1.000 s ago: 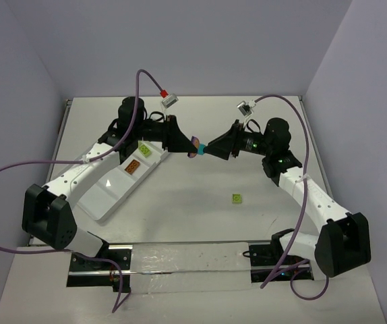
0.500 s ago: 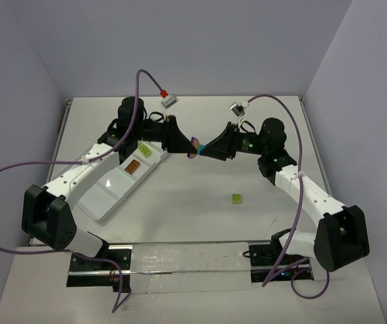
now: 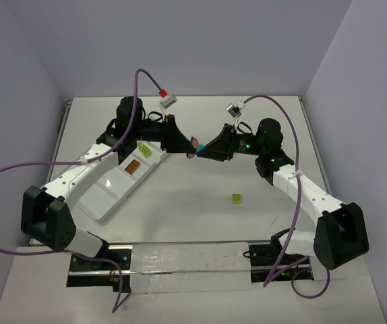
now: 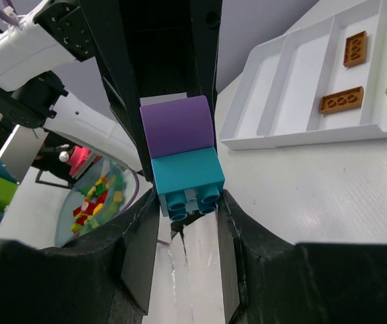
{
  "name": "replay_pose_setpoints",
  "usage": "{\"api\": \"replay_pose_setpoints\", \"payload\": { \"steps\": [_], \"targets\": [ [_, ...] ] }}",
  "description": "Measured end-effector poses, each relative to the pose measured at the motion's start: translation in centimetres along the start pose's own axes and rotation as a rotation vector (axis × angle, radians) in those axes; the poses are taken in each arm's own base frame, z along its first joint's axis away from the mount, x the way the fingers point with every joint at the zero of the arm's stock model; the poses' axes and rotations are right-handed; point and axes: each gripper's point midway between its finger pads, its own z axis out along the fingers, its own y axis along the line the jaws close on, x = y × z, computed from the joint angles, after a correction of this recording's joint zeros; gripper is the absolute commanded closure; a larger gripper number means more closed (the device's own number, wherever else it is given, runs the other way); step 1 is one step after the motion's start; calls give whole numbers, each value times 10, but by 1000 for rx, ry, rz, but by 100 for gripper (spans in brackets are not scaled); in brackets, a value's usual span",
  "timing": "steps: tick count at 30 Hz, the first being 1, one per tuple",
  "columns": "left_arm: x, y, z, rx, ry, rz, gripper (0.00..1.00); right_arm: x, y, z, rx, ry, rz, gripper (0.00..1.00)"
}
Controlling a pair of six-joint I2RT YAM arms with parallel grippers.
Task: Sort the legos into containers by color
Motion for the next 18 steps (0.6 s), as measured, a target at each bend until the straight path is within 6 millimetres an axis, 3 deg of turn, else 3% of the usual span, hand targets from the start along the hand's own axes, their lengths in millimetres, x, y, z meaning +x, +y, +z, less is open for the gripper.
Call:
{"api": "replay_pose_setpoints", "payload": {
  "steps": [8, 18],
  "targets": [
    [4, 15, -9, -77, -27, -19, 100, 4, -17, -3, 113, -9, -13, 100],
    [-18, 69, -92, -433, -230, -141, 100, 4, -66, -13, 386, -32, 0, 100]
  ]
}}
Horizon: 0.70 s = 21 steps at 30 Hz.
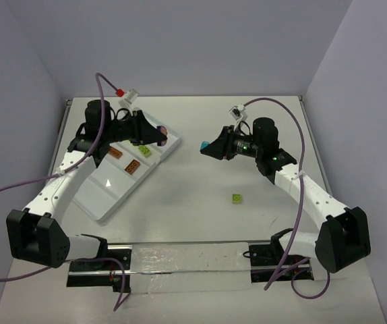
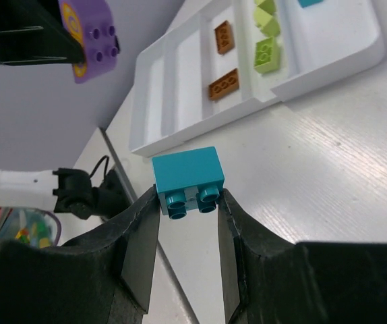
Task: Sort the legos into containers by color
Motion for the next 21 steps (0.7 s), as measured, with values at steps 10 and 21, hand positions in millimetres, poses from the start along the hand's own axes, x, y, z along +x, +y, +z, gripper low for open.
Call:
{"api": "replay_pose_setpoints", "payload": {
  "steps": [10, 21],
  "targets": [
    [2, 50, -61, -275, -120, -146, 100, -14, -19, 32, 126, 6, 12, 100],
    [17, 103, -95, -601, -149, -293, 100, -34, -18, 82, 190, 28, -12, 100]
  ]
}}
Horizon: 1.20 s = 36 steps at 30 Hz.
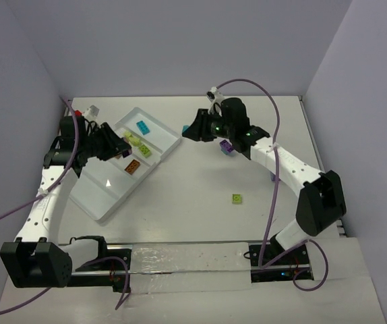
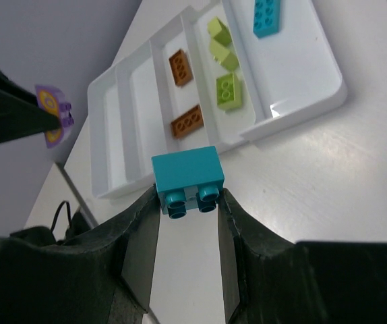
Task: Sort the legos into containers by color
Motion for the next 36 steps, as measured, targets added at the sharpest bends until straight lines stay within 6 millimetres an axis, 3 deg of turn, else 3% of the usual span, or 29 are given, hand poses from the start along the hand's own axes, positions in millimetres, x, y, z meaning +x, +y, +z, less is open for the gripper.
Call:
{"api": "replay_pose_setpoints", "payload": {
  "steps": [4, 8, 12, 19, 22, 26, 27, 29, 34, 35, 36],
  "targets": [
    [-11, 53, -5, -244, -61, -114, 100, -6, 4, 26, 28, 10, -8, 100],
    [-21, 100, -19, -427, -132, -230, 100, 5, 1, 44, 61, 50, 0, 100],
    [-18, 133, -25, -559, -161, -297, 100, 16, -4, 57, 91, 84, 5, 100],
    [-7, 175, 15, -659, -90, -404, 100, 26, -12, 90, 101, 123, 19, 100],
    [-2, 191, 31, -700, -67, -439, 95, 24, -18, 107, 116, 123, 30, 100],
    [2, 206, 42, -745, -49, -459, 74, 21, -28, 132, 135, 114, 57, 100],
    [2, 208, 44, -755, -47, -462, 55, 22, -32, 137, 143, 113, 64, 100],
    [1, 213, 48, -769, -45, -468, 31, 23, -38, 148, 154, 113, 78, 99],
    [3, 220, 55, -788, -35, -477, 3, 25, -51, 178, 173, 115, 114, 84],
    [3, 220, 56, -786, -35, -477, 1, 25, -53, 184, 174, 114, 118, 79],
    [1, 219, 58, -777, -40, -475, 1, 26, -56, 189, 178, 117, 123, 67]
  ]
}}
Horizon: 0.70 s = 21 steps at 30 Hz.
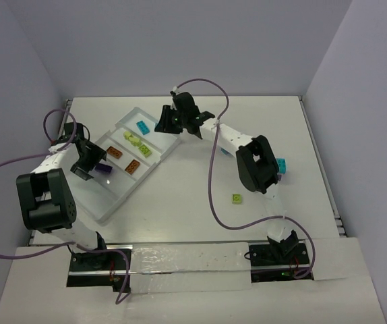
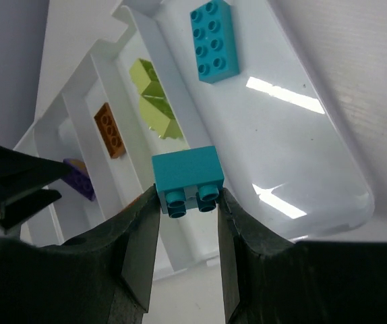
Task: Sort the legos into containers by color
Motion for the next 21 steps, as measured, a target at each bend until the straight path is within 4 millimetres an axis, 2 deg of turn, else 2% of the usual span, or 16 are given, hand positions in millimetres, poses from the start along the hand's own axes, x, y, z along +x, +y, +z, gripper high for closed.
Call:
{"api": "replay_pose_setpoints", "payload": {
  "steps": [1, 4, 6, 9, 12, 16, 19, 21],
  "targets": [
    [-1, -2, -1, 5, -4, 2, 1, 0, -1, 5, 1, 2, 3, 54],
    [-7, -6, -9, 22, -25, 8, 1, 0, -6, 18, 12, 10, 11, 26],
    [-14, -12, -22, 47, -51, 14, 1, -1, -4, 24, 13, 12, 12, 15],
    [-26, -28, -52, 116, -111, 30, 1, -7, 0, 28, 9, 6, 15, 11],
    [-39, -47, -88, 200, -181, 45, 1, -11, 4, 27, 4, -1, 15, 11],
    [-43, -71, -137, 319, -259, 92, 1, -12, 3, 21, 22, -1, 5, 9],
    [-29, -88, -160, 387, -281, 156, 1, -6, -5, -5, 78, 6, -20, 7],
    [-13, -99, -166, 415, -272, 213, 1, -2, -10, -35, 125, 7, -44, 6]
  ]
}}
